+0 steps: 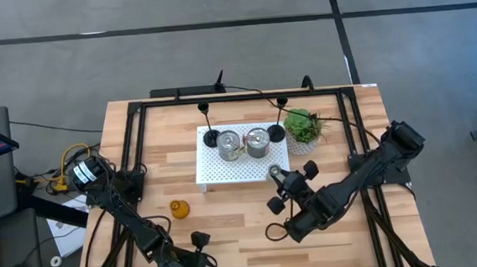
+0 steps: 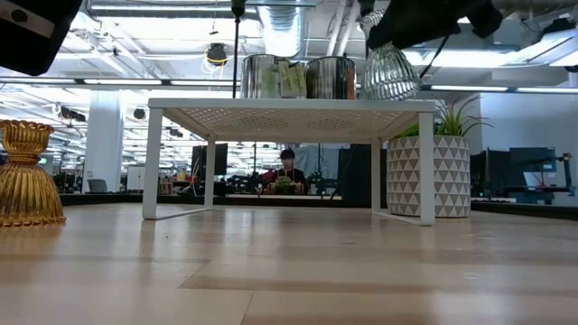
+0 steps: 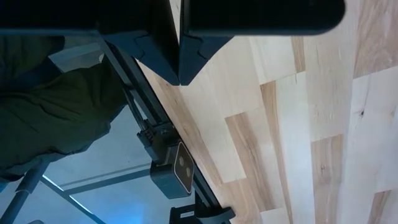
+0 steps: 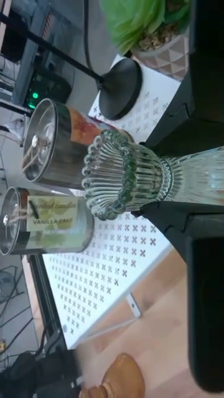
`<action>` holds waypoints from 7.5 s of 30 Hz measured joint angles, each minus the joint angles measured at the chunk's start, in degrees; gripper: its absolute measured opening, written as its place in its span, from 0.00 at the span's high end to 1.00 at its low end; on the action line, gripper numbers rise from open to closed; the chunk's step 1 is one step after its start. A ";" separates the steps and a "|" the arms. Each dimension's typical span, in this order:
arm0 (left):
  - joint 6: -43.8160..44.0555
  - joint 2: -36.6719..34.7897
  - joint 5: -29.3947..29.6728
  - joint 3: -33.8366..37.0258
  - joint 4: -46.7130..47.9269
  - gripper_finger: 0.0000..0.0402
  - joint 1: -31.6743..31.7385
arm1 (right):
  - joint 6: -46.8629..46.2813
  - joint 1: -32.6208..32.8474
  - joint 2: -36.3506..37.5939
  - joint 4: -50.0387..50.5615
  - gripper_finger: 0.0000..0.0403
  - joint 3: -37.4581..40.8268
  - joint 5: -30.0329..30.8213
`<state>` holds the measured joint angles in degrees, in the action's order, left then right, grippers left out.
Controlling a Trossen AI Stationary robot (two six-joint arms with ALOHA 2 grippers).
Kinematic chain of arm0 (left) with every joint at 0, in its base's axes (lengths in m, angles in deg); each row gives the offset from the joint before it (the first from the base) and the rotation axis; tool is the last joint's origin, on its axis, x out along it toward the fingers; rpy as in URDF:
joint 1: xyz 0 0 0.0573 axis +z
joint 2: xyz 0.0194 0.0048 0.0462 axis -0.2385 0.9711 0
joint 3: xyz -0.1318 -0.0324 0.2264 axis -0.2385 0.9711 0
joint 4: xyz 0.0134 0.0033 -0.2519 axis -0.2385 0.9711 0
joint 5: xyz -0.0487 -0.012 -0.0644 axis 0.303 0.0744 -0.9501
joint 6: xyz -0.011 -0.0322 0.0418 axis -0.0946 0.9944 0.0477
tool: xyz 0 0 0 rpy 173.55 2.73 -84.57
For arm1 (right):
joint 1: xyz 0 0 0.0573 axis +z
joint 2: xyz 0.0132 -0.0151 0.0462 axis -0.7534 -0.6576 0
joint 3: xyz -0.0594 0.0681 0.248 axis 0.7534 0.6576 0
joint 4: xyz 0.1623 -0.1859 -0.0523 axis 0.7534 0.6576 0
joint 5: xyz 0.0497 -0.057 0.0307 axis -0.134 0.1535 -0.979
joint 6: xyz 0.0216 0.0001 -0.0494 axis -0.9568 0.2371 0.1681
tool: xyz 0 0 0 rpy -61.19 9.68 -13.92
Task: Pick & Place candle stick holders
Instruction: Put the green candle holder on the shelf, then put the yellow candle holder on the shelf
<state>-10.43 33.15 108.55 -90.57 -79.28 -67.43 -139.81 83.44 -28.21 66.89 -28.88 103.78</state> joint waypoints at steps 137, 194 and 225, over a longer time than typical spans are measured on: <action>0.42 0.00 -0.01 0.00 0.00 0.99 0.01 | 25.92 -10.22 0.86 7.89 0.31 -21.58 -15.39; 36.57 -23.44 14.11 0.02 45.22 0.99 -18.00 | 24.43 2.70 -17.41 -4.08 0.32 -26.12 -36.39; 75.51 -7.08 3.24 0.00 81.20 0.99 -4.05 | 24.33 2.07 -17.05 -4.79 0.32 -26.13 -36.36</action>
<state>65.09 26.06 111.79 -90.57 1.92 -71.48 -115.48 85.51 -45.26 62.10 -55.01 67.42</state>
